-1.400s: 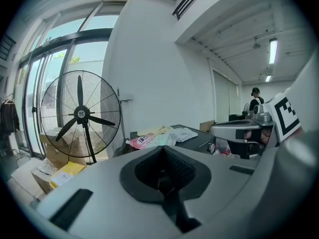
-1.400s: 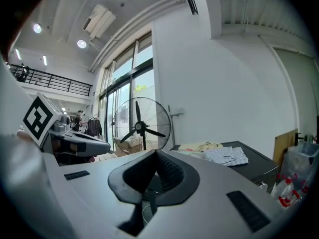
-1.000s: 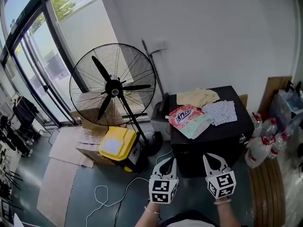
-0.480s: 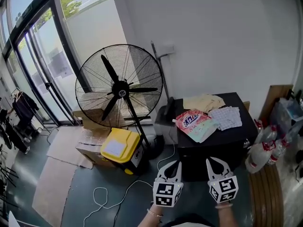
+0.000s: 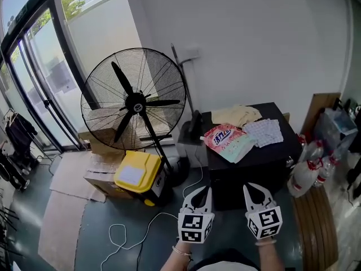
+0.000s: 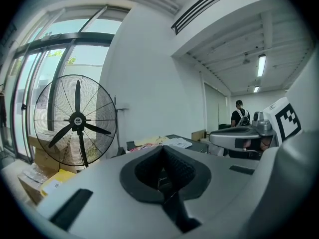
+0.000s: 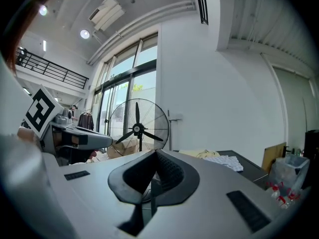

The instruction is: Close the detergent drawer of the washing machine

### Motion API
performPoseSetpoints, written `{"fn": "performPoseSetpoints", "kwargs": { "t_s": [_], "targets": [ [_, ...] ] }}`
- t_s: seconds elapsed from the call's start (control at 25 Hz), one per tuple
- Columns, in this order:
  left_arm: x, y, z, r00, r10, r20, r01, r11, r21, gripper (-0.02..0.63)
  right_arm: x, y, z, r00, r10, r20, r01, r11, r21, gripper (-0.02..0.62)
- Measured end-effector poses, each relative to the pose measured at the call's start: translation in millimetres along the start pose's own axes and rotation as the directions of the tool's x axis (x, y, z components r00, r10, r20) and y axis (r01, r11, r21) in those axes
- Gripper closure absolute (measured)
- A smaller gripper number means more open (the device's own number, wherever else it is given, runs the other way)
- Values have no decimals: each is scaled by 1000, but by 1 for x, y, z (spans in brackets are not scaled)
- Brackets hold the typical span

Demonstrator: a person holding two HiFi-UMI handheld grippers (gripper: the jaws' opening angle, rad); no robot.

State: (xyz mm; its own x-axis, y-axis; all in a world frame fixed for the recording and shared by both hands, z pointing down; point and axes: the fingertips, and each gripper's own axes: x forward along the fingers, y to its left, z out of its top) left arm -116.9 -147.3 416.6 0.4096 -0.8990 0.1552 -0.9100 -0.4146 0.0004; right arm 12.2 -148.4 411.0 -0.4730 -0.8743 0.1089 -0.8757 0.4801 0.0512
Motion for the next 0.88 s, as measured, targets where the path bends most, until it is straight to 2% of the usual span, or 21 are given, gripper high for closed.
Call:
{"fn": "performPoseSetpoints", "kwargs": {
  "t_s": [0.48, 0.88],
  "targets": [
    [3, -1, -8, 1000, -28, -4, 28, 999, -21, 588, -6, -2, -4, 999, -33, 1, 33, 999, 1, 569],
    [11, -7, -10, 1000, -11, -15, 10, 1000, -24, 588, -7, -16, -7, 1000, -30, 9, 30, 1000, 4, 569]
  ]
}}
